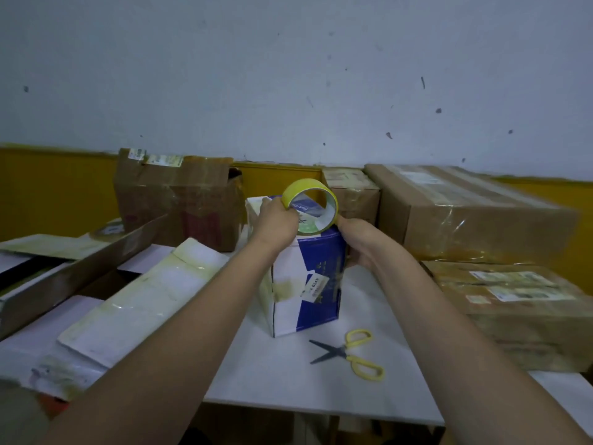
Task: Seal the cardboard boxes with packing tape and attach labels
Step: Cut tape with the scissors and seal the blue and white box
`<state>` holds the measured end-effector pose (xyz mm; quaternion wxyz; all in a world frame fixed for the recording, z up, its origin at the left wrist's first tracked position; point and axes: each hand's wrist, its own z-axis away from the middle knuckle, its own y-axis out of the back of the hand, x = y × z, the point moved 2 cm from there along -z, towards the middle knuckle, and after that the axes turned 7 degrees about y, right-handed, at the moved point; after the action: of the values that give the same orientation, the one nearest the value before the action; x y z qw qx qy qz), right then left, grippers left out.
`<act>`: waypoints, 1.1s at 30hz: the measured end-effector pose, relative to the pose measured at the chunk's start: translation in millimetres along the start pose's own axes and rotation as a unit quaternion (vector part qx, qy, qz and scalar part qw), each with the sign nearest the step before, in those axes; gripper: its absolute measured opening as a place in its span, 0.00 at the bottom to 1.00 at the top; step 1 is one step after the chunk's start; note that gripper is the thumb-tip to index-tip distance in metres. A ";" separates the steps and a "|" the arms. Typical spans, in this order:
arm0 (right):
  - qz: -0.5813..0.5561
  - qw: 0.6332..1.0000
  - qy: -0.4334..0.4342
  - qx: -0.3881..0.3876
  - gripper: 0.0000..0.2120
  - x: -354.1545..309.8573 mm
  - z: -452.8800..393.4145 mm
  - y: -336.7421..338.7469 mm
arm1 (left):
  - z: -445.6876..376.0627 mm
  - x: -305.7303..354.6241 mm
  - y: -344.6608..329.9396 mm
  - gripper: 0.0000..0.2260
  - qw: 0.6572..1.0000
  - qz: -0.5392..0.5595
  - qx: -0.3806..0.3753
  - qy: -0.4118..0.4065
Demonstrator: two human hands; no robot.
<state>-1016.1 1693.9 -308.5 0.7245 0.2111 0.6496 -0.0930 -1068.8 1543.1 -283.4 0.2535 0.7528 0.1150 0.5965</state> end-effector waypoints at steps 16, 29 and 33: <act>-0.021 1.000 0.013 0.004 0.14 -1.6 9.5 4.2 | 31.3 -57.0 63.4 0.04 0.956 -0.287 -0.049 -0.041; -0.127 0.975 -0.138 0.120 0.13 114.7 7.3 5.2 | 32.2 -39.3 2.4 0.07 0.985 0.153 -0.013 -0.075; -0.056 0.984 -0.038 0.163 0.18 79.9 0.9 26.6 | 26.4 -30.6 -16.8 0.05 0.987 0.122 -0.060 -0.081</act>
<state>-993.3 1728.5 -381.9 0.6978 0.2860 0.6087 -0.2464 -1049.4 1536.4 -322.0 0.2321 0.7902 -0.0350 0.5661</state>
